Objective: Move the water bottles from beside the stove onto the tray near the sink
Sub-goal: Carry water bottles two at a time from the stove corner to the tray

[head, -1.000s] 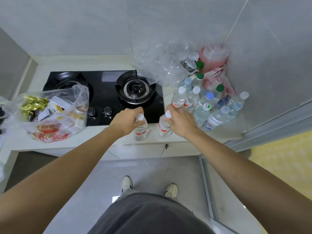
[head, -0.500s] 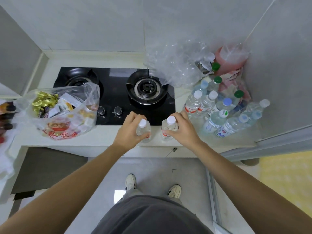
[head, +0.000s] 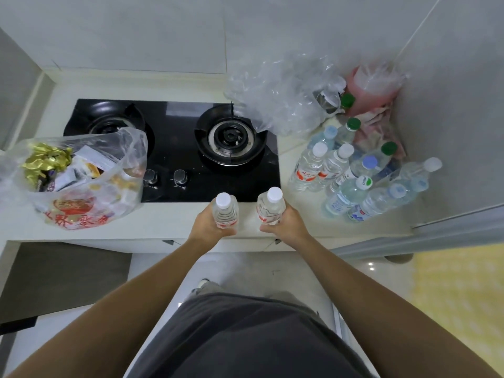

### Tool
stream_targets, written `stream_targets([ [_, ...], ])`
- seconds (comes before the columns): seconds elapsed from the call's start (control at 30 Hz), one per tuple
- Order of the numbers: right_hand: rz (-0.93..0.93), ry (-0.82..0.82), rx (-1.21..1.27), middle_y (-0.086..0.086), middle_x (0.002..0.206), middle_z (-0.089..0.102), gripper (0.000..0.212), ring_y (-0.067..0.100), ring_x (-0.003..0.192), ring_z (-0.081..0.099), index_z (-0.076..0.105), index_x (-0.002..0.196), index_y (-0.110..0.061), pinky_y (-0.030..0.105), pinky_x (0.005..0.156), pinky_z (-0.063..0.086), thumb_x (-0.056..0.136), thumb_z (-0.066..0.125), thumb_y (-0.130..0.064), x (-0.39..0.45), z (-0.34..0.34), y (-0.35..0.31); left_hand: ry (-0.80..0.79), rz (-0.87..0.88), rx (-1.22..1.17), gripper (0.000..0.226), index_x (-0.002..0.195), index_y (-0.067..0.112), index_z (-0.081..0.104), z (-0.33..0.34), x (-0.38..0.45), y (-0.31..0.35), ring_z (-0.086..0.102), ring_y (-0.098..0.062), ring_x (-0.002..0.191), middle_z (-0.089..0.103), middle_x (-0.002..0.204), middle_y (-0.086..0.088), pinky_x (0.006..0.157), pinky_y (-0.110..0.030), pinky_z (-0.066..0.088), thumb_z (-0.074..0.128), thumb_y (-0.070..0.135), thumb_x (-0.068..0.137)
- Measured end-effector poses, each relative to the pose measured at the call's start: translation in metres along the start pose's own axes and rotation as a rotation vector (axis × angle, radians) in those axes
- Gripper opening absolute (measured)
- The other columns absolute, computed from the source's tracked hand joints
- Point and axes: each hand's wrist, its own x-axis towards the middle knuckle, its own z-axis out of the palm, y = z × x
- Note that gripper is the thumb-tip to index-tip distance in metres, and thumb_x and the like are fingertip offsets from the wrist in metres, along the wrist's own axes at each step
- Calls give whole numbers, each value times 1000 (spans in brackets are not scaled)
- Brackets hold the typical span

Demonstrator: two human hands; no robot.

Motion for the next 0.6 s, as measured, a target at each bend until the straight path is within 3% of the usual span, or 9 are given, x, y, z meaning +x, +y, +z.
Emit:
stream_targets([
  [0.1, 31, -3, 3, -9, 113, 72, 77, 15, 108, 70, 63, 133, -20, 37, 94, 59, 66, 99, -20, 6, 10, 12, -19, 15, -17, 64, 121, 26, 61, 4, 6, -12, 69, -9, 99, 71, 104, 12, 80, -21, 54, 95, 9, 70],
  [0.23, 59, 21, 27, -9, 108, 73, 72, 10, 95, 69, 65, 129, -19, 26, 74, 57, 67, 100, -25, 8, 23, 17, -41, 46, -79, 63, 128, 24, 62, 7, 9, -21, 71, -6, 103, 74, 111, 11, 82, -19, 59, 94, 13, 75],
  [0.3, 57, 57, 65, -11, 105, 73, 69, 8, 94, 71, 67, 128, -18, 23, 75, 58, 68, 99, -23, 6, 28, 17, -32, 41, -136, 59, 127, 22, 64, 8, 9, -22, 72, -7, 104, 75, 112, 8, 77, -15, 58, 93, 12, 77],
  [0.43, 53, 63, 143, -8, 104, 78, 56, 4, 95, 75, 72, 117, -19, 29, 86, 61, 68, 98, -19, -3, 34, 4, -51, 28, -233, 57, 126, 19, 67, -2, -1, -17, 75, -13, 105, 79, 113, 1, 91, -31, 62, 95, 14, 75],
  [0.6, -58, -23, 251, -2, 99, 79, 53, 12, 91, 77, 69, 112, -14, 32, 81, 61, 64, 92, -13, -19, 9, -49, 18, 69, -364, 48, 119, 21, 68, -41, -40, 18, 75, -10, 103, 79, 109, 2, 85, -21, 57, 90, 7, 79],
])
